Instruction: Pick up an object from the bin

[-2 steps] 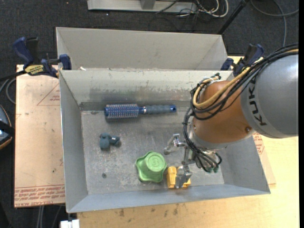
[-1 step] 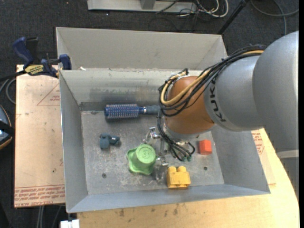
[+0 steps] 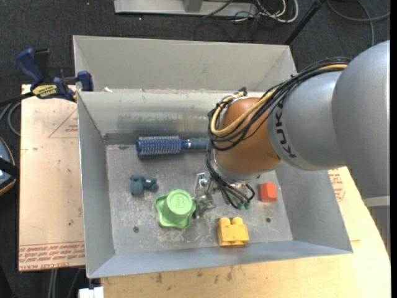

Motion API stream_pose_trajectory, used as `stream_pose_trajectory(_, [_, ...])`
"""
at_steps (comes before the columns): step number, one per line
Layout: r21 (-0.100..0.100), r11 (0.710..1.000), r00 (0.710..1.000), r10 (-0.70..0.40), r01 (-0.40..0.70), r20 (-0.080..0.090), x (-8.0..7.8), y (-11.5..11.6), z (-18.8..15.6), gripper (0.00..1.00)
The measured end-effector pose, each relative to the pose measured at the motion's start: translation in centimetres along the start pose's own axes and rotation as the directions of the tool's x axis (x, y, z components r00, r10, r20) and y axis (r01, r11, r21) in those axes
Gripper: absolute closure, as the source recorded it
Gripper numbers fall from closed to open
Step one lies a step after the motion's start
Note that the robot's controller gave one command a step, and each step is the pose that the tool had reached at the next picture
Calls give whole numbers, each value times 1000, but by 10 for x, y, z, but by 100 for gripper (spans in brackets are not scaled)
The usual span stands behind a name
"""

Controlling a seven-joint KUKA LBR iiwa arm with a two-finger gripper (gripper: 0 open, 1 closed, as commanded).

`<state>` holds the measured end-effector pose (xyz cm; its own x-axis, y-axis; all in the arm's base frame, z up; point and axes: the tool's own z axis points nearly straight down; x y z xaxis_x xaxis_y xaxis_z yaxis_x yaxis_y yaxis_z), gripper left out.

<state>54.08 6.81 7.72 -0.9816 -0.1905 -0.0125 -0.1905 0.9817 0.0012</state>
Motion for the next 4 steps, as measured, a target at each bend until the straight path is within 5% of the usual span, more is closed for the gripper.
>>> stream_pose_trajectory(1, [0, 1000, 1000, 0, 0, -1, 1, 0, 2, 0])
stream_pose_trajectory(2, [-1, 997, 997, 72, -72, -9, 7, 49, -6, 0])
stream_pose_trajectory(3, [1, 997, 997, 75, -75, -13, 8, 46, -6, 100])
stream_pose_trajectory(4, [1, 997, 997, 75, -75, -13, 8, 46, -6, 0])
